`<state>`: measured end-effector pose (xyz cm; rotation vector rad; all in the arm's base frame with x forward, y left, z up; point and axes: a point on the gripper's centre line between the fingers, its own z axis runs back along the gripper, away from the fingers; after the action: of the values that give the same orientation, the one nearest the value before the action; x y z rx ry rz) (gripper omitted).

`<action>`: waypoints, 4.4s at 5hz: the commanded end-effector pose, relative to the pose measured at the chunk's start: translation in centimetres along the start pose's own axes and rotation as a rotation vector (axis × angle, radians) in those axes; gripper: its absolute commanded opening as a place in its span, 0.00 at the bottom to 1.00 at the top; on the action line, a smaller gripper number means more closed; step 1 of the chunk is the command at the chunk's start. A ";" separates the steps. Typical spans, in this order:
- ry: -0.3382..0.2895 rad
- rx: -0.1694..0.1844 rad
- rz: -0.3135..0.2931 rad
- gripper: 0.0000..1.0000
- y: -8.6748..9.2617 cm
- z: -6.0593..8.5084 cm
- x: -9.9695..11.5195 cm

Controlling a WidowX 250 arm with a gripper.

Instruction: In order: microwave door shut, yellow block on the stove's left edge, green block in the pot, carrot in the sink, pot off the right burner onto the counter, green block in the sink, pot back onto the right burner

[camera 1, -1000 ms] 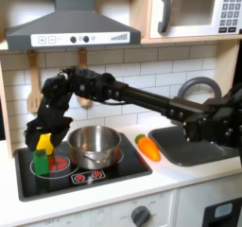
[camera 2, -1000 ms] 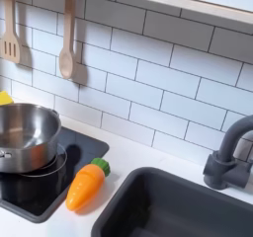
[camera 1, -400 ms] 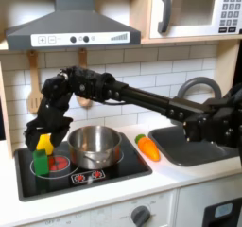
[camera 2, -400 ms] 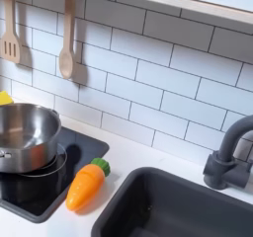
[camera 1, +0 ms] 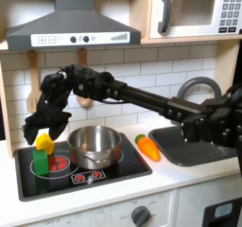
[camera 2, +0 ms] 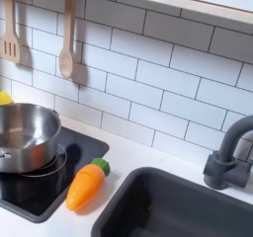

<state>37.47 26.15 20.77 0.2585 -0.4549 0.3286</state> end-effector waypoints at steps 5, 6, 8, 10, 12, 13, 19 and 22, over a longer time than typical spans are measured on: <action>-0.062 -0.095 -0.096 1.00 -0.9 -2.5 0.7; -0.065 -0.101 -0.101 1.00 -1.1 -2.5 0.8; -0.047 -0.081 -0.116 1.00 -0.5 -2.6 0.2; -0.009 -0.093 -0.143 1.00 -0.8 -3.4 -0.9; 0.026 -0.086 -0.148 1.00 -0.4 -4.0 -1.1; 0.039 -0.065 -0.150 1.00 0.4 -3.6 -1.0; 0.132 -0.058 -0.104 0.00 1.3 -3.9 -2.3; 0.109 -0.059 -0.063 0.00 1.3 -3.4 -1.6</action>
<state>36.92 27.53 16.51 0.1814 -0.3268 0.2580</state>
